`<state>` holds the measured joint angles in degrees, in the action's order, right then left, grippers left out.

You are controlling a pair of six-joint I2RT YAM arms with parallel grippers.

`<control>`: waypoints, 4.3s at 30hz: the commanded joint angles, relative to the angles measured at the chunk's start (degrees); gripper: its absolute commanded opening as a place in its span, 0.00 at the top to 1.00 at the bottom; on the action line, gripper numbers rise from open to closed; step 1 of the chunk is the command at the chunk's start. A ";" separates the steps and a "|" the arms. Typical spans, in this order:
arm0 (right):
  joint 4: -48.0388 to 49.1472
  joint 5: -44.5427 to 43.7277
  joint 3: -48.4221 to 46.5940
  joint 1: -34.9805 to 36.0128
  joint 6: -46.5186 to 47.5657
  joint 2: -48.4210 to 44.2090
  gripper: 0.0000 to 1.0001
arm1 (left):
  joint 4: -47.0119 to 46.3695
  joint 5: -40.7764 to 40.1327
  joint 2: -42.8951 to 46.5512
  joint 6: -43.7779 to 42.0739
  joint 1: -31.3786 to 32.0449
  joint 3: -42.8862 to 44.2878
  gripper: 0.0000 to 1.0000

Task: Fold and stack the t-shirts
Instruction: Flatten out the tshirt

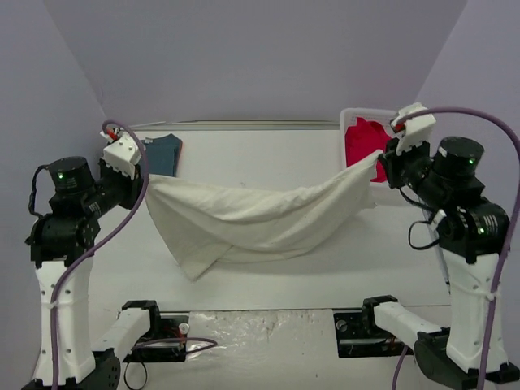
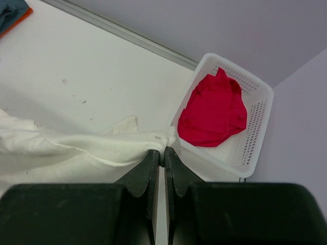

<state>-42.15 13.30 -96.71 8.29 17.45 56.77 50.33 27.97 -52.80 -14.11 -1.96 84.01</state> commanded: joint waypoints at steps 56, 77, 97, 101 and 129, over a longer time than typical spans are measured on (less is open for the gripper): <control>-0.48 13.24 9.79 -1.18 13.40 20.37 0.51 | -2.15 15.01 -11.61 -13.41 -4.81 -11.32 0.44; 1.63 -4.06 -35.37 8.75 6.37 82.59 1.00 | -12.27 10.88 -27.01 -7.34 -4.81 -14.75 0.98; 3.48 -21.99 -47.42 7.35 3.82 101.51 1.00 | -12.62 8.95 -26.13 -7.16 -4.81 -15.63 0.97; 4.97 -24.63 -49.72 5.42 3.55 103.45 1.00 | -13.06 8.42 -26.74 -6.98 -4.72 -15.54 0.98; 20.44 -23.06 -40.85 8.04 6.72 87.06 0.84 | -12.36 6.75 -32.11 -6.99 -2.70 -14.48 0.98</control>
<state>-20.84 -12.97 -139.83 13.50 25.19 154.04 37.93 34.52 -86.26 -20.91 -4.99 68.31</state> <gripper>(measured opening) 0.146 0.027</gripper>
